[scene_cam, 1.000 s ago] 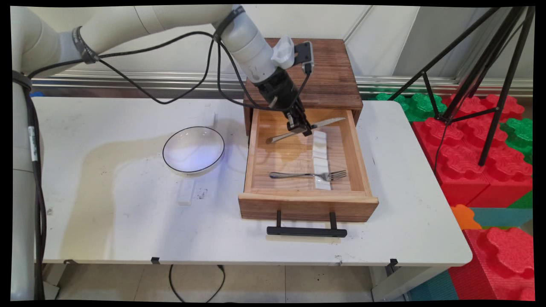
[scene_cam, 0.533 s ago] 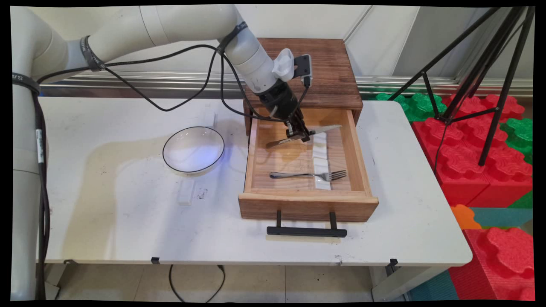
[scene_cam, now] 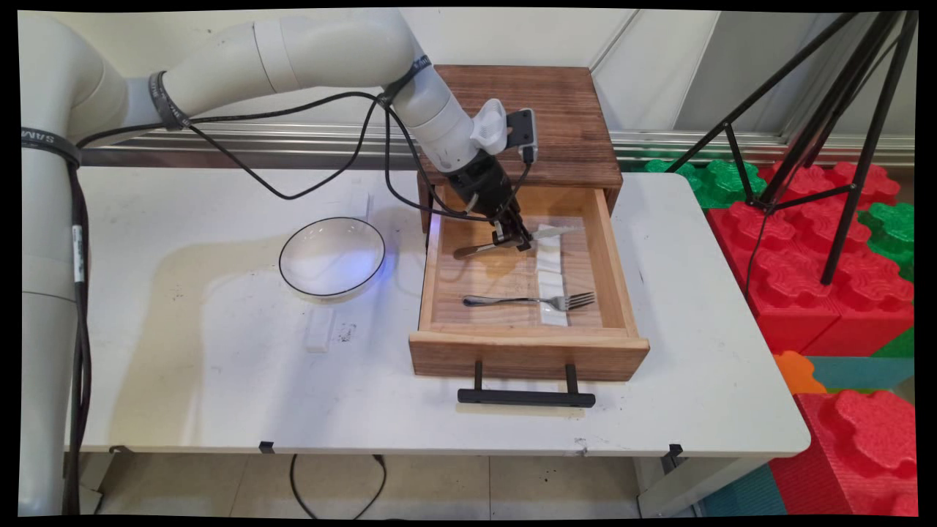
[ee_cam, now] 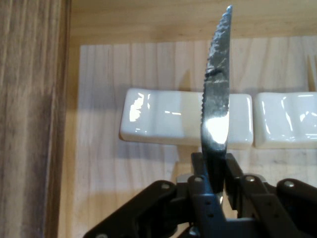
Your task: Place the picked object into the drawer
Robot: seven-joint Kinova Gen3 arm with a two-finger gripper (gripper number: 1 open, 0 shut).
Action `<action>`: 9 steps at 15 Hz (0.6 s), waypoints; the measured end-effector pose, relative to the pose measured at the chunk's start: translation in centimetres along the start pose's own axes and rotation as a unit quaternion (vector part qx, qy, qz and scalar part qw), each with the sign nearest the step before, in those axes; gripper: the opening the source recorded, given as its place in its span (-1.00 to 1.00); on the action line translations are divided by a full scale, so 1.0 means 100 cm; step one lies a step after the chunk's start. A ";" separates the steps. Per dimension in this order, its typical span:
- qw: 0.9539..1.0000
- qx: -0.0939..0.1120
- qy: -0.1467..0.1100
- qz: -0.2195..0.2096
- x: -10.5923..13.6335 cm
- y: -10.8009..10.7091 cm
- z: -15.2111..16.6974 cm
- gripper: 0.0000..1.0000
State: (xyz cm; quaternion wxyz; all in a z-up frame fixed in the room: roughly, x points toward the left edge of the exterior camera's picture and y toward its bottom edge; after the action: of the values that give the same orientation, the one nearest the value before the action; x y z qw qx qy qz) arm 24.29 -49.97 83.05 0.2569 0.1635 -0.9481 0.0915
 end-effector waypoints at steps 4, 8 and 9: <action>1.000 0.000 -0.002 0.000 -0.002 0.000 0.008 1.00; 1.000 0.002 0.001 0.002 -0.001 0.000 0.014 1.00; 1.000 0.003 0.002 0.002 0.000 0.000 0.014 1.00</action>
State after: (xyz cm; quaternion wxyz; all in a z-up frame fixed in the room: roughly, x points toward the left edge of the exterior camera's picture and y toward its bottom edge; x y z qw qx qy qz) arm 23.68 -50.36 81.81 0.2582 0.1618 -0.9477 0.0950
